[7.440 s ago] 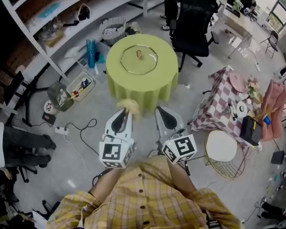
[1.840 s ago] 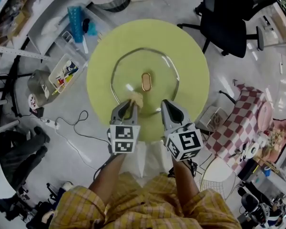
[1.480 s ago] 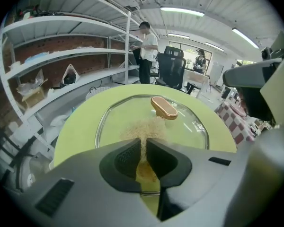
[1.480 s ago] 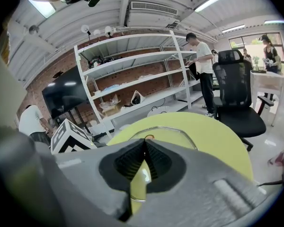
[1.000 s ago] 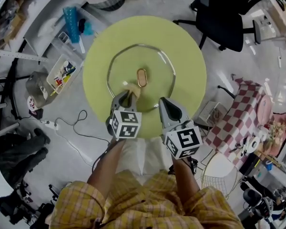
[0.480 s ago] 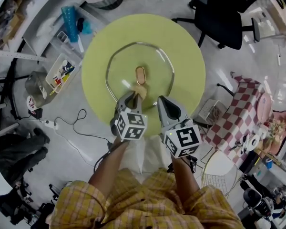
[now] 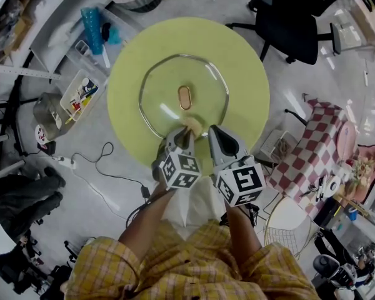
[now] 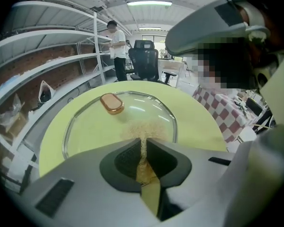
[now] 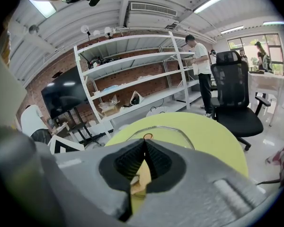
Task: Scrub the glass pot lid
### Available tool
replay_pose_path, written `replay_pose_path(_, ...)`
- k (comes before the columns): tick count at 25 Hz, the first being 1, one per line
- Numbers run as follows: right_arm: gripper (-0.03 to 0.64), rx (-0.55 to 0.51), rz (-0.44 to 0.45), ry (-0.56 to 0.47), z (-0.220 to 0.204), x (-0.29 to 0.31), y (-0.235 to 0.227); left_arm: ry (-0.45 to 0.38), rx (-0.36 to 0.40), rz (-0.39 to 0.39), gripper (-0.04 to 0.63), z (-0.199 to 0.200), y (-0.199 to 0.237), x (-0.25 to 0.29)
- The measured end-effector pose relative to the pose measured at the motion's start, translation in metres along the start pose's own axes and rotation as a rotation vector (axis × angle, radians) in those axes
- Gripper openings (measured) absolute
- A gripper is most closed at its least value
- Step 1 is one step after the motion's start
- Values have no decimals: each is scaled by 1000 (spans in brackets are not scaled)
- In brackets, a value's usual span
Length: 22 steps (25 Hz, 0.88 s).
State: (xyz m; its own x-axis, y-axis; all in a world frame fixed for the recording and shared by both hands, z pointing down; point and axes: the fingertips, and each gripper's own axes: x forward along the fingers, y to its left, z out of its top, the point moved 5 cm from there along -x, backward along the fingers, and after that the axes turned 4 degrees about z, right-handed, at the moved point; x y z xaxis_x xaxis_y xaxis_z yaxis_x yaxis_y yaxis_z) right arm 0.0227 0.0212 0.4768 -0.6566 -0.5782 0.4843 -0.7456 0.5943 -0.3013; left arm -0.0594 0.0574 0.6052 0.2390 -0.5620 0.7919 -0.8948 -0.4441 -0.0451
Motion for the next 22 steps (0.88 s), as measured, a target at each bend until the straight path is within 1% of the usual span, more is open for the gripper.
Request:
replay_pose_path(3, -2, 3, -2, 1, -1, -1, 0, 1, 5, -12, 37, -5, -5, -2)
replay_pose_path(8, -2, 3, 6, 3, -2, 0, 0, 19, 0, -11, 37, -14, -7, -6)
replay_pose_path(16, -2, 3, 19, 16, -11, 5, 4, 15, 0, 1, 37, -25, 6, -11)
replay_pose_path(22, -2, 9, 33, 15, -14, 12, 7, 14, -37, 37, 37, -32, 28, -14)
